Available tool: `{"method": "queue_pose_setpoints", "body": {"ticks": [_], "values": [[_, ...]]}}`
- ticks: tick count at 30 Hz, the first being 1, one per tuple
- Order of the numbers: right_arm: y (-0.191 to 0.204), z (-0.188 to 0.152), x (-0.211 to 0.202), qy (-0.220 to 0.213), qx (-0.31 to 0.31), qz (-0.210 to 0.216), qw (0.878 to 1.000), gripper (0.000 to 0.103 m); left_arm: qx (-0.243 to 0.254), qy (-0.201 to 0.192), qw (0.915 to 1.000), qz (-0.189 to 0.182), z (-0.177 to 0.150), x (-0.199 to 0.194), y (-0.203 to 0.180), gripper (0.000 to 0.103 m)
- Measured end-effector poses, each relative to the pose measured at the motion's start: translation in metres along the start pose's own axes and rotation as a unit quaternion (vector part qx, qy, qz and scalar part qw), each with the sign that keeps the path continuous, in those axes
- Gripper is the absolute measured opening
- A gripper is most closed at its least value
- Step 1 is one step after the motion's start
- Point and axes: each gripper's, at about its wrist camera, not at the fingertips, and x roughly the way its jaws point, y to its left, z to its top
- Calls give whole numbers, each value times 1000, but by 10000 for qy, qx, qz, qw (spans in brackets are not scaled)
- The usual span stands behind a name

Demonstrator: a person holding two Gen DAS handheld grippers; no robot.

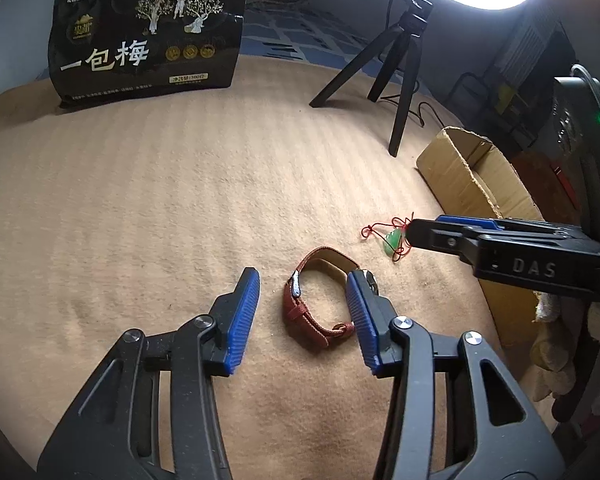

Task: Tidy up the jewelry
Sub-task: 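Close left gripper on the brown leather watch strap while right gripper closes on the jade pendant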

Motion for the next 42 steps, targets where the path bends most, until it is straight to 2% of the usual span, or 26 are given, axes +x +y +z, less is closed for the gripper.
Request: {"method": "queue_pose_setpoints", "body": {"ticks": [4, 6, 14, 17, 22, 27, 29, 31, 33, 42], "values": [[4, 5, 12, 44, 33, -88, 9999, 40, -62, 12, 10000, -34, 1, 5, 2, 47], [5, 6, 16, 86, 17, -143, 9999, 36, -99, 27, 9999, -50, 0, 8, 3, 46], [3, 7, 32, 188, 77, -315, 9993, 36, -65, 114, 9999, -67, -1, 19, 1, 46], [3, 7, 36, 214, 56, -372, 9991, 36, -22, 163, 9999, -54, -1, 23, -1, 40], [2, 10, 42, 250, 50, -428, 9988, 35, -23, 185, 9998, -37, -2, 28, -1, 37], [0, 10, 45, 241, 63, -497, 9985, 23, -65, 208, 9998, -19, -3, 31, 2, 25], [-2, 10, 45, 234, 78, -452, 9987, 22, -87, 214, 9997, 12, -3, 32, 4, 20], [-3, 9, 45, 235, 52, -459, 9987, 14, -127, 226, 9997, 10, -2, 33, 7, 17], [-4, 7, 43, 218, 21, -453, 9987, 14, -166, 227, 9996, -4, -2, 33, 8, 9], [-5, -2, 25, 38, -56, -341, 9994, 14, -176, 155, 9997, 83, -3, 25, 5, 9]]}}
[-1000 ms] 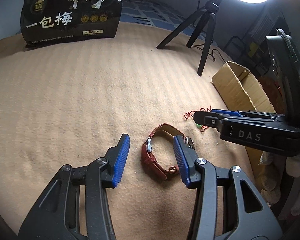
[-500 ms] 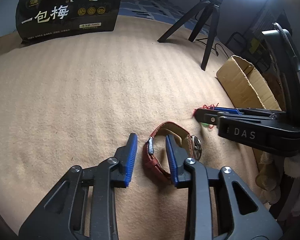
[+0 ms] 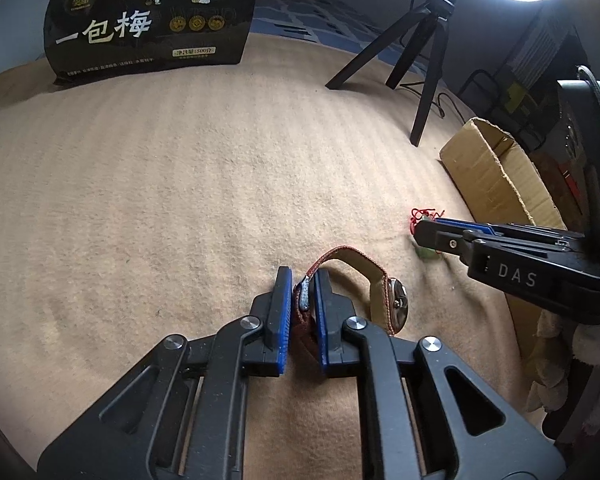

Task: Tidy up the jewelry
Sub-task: 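Close left gripper on the brown leather watch strap while right gripper closes on the jade pendant, then carry the watch in left gripper and pendant in right gripper over the box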

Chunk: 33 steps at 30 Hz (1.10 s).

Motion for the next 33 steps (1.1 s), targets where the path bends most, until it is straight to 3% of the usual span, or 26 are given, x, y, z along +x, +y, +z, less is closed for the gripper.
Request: {"method": "queue_pose_setpoints", "body": {"ticks": [17, 33], "values": [[-13, -17, -58, -513, -106, 342, 9980, 14, 102, -361, 9993, -7, 3, -49, -18, 9], [-74, -37, -127, -1046, -1, 335, 9939, 14, 541, -552, 9963, -369, 10, -73, -96, 9]]}}
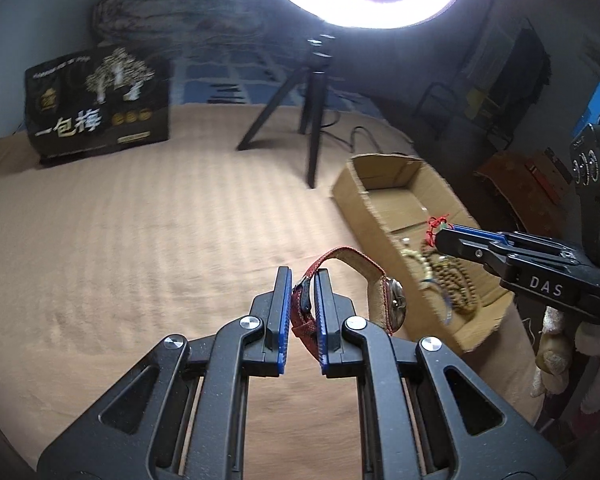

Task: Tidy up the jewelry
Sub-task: 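Carry the watch in left gripper and pendant in right gripper over the box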

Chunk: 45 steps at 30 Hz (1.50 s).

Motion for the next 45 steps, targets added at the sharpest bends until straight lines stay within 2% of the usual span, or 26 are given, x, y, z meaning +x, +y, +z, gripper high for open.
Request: {"method": "queue_pose_setpoints", "body": {"ticks": [10, 19, 30, 45], "values": [[-45, 4, -18, -136, 30, -301, 9994, 14, 304, 73, 9992, -238, 11, 19, -59, 9], [-74, 13, -17, -196, 42, -476, 9987, 14, 510, 125, 9982, -273, 19, 38, -92, 9], [-91, 18, -2, -163, 93, -506, 9985, 14, 530, 137, 9981, -292, 24, 55, -113, 9], [-92, 18, 4, -144, 85, -499, 9986, 14, 655, 195, 9971, -347, 20, 65, -124, 10]]}}
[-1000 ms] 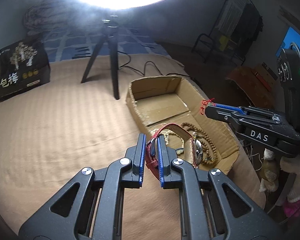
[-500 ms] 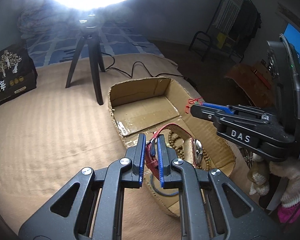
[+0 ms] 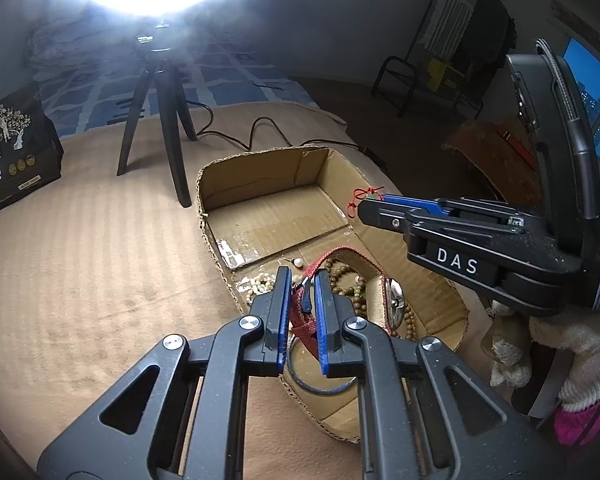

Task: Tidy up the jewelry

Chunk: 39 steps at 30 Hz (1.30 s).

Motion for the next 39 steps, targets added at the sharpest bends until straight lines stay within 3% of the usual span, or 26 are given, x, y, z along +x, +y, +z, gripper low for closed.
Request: {"method": "queue_pose_setpoints", "body": {"ticks": [7, 10, 12, 15, 18, 21, 39], "values": [[0, 0, 1, -26, -35, -62, 10000, 14, 70, 27, 10000, -61, -1, 1, -4, 11], [1, 1, 0, -37, -27, -87, 10000, 24, 110, 14, 9999, -73, -1, 1, -7, 17], [1, 1, -1, -67, -22, -135, 9999, 44, 127, -26, 9999, -47, -2, 0, -8, 29], [0, 2, -4, -138, 3, -178, 9997, 53, 129, -123, 9998, -7, -2, -3, -9, 52], [0, 3, -3, -114, -8, -257, 9996, 59, 108, -207, 9997, 62, -1, -6, -9, 67], [2, 3, -4, -138, -33, -343, 9993, 69, 74, -197, 9997, 78, -2, -7, -7, 67], [20, 2, -38, -358, -131, -440, 9983, 69, 160, -387, 9989, 193, -3, -42, -8, 67]]}}
